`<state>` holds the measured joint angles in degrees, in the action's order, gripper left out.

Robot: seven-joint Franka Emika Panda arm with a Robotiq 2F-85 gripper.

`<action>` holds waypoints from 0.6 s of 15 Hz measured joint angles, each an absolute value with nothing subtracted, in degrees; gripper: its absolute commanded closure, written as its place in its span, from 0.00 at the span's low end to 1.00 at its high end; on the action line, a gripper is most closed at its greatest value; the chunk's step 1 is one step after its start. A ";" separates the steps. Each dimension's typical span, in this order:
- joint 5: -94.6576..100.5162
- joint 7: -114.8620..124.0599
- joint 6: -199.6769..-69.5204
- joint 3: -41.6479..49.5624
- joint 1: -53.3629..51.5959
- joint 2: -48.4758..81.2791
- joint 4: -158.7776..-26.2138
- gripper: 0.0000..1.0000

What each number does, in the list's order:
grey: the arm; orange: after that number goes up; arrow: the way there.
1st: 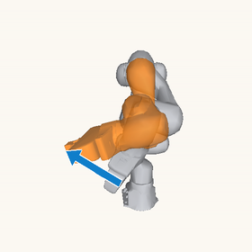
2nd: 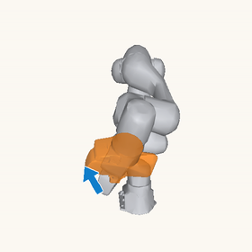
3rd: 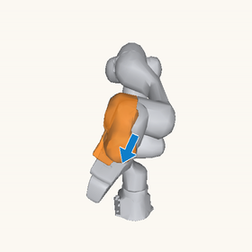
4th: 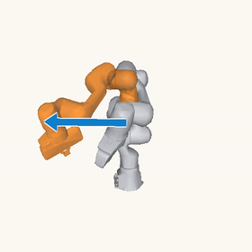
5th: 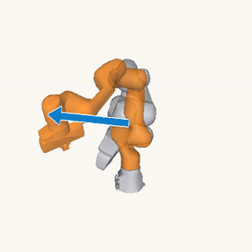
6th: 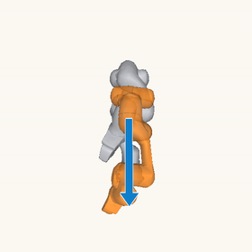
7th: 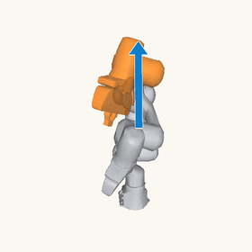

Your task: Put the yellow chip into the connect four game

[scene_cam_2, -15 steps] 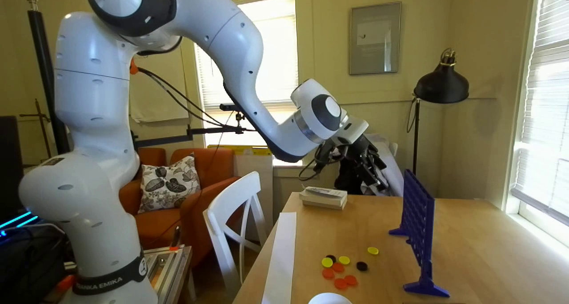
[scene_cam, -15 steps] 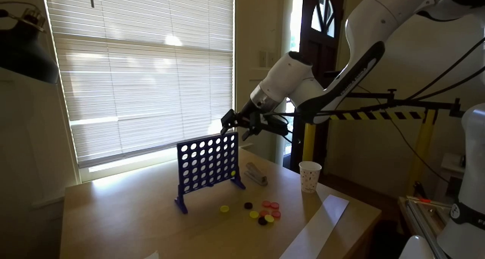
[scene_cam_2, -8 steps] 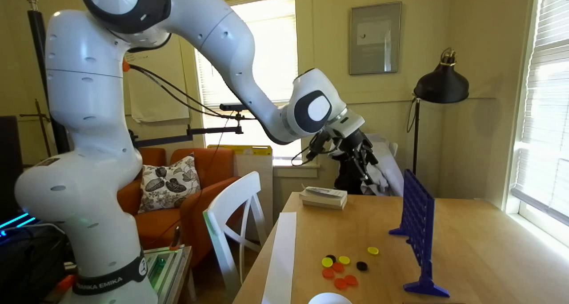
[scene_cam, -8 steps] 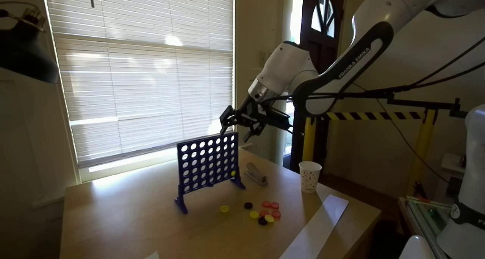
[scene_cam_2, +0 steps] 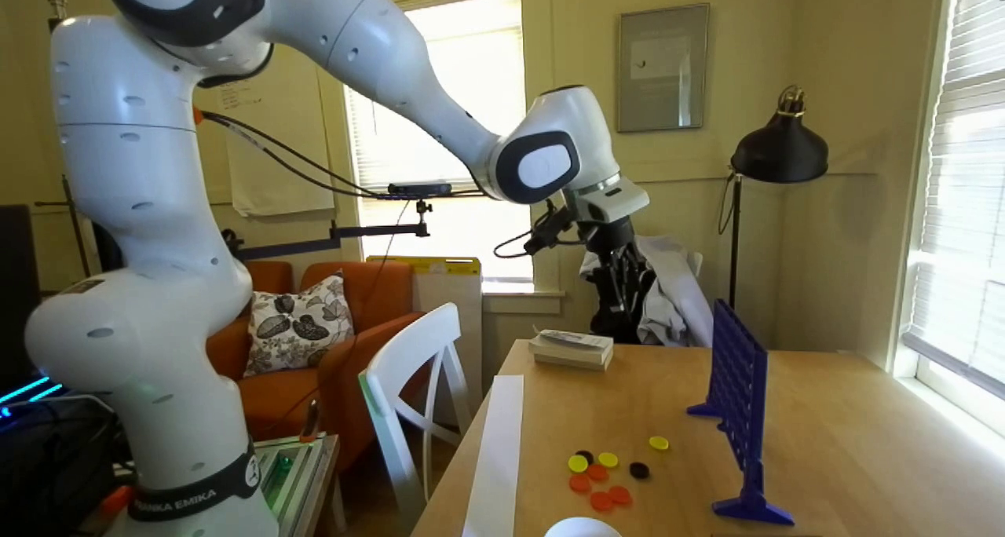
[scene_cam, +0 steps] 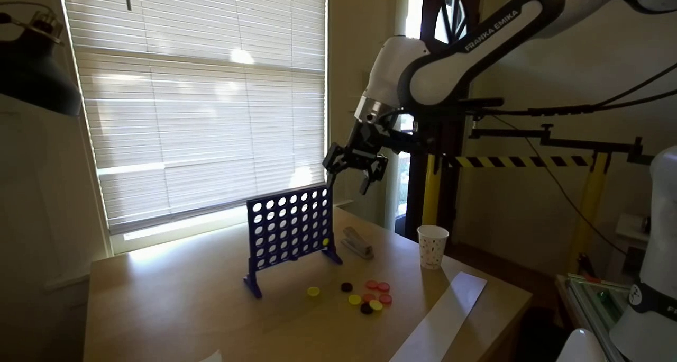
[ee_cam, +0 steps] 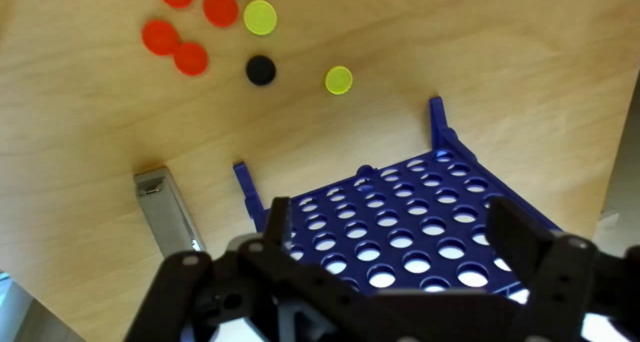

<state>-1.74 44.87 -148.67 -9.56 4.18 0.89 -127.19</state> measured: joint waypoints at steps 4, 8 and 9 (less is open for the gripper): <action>-3.22 35.82 -137.31 -5.96 2.94 -2.81 -126.00 0.00; -3.22 28.57 -131.32 -4.25 2.63 -4.61 -125.01 0.00; -3.22 27.00 -130.74 -3.99 2.61 -4.82 -124.90 0.00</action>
<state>-3.22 27.00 -130.74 -3.99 2.61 -4.82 -124.90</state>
